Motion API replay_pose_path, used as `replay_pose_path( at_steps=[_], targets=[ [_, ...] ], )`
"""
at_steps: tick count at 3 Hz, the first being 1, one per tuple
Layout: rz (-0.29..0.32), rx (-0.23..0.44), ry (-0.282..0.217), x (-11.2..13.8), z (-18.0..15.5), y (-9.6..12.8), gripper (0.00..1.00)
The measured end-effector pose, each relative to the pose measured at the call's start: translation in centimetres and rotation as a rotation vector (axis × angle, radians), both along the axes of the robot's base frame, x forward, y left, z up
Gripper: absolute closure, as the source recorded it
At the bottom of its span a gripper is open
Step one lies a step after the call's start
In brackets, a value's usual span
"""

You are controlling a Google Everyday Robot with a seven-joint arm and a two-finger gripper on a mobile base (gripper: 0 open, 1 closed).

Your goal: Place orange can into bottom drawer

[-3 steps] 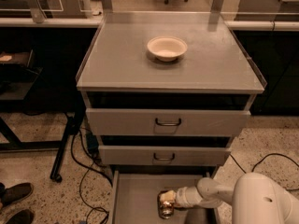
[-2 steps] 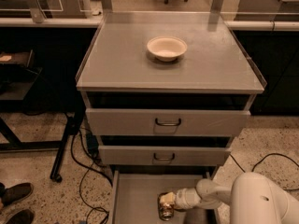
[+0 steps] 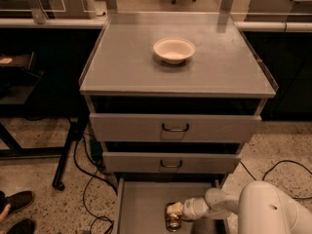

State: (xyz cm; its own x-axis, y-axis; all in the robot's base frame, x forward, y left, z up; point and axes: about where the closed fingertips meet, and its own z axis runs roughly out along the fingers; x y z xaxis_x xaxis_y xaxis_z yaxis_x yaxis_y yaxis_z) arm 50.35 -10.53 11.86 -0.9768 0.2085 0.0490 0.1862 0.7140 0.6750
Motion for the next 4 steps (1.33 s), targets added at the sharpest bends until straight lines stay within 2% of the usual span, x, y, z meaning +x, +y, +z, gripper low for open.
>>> replay_pose_path(
  at_steps=[2,3,4],
  targets=[
    [0.0,0.0,0.0,0.0,0.0,0.01,0.57],
    [0.0,0.0,0.0,-0.01,0.0,0.01,0.27],
    [0.0,0.0,0.0,-0.01,-0.01,0.01,0.03]
  ],
)
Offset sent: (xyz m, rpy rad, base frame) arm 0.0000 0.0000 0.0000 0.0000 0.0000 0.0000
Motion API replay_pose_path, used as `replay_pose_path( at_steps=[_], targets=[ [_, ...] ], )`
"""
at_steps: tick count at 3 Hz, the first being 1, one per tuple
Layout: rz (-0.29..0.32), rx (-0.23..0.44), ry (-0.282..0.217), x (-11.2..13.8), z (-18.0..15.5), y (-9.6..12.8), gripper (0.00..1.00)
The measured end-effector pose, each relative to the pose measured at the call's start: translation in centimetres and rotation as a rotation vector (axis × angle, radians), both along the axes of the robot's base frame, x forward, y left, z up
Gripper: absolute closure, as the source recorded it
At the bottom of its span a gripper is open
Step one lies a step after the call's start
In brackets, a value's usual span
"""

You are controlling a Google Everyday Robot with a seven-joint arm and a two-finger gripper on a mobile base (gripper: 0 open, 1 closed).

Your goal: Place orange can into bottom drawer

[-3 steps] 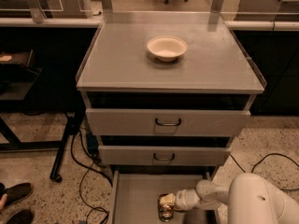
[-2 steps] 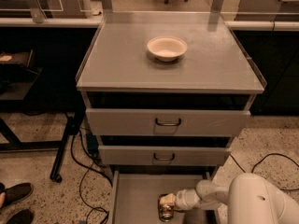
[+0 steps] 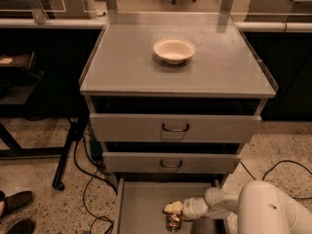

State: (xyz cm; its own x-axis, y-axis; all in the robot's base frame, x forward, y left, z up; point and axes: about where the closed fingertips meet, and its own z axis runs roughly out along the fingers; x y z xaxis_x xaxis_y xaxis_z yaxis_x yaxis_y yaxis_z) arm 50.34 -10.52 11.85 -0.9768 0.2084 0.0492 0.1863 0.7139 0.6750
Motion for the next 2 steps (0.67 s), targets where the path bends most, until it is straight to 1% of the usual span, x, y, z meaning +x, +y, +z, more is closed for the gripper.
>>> replay_pose_path(
  at_steps=[1,2],
  targets=[
    [0.0,0.0,0.0,-0.01,0.0,0.01,0.0],
    [0.0,0.0,0.0,-0.01,-0.01,0.01,0.0]
  ],
)
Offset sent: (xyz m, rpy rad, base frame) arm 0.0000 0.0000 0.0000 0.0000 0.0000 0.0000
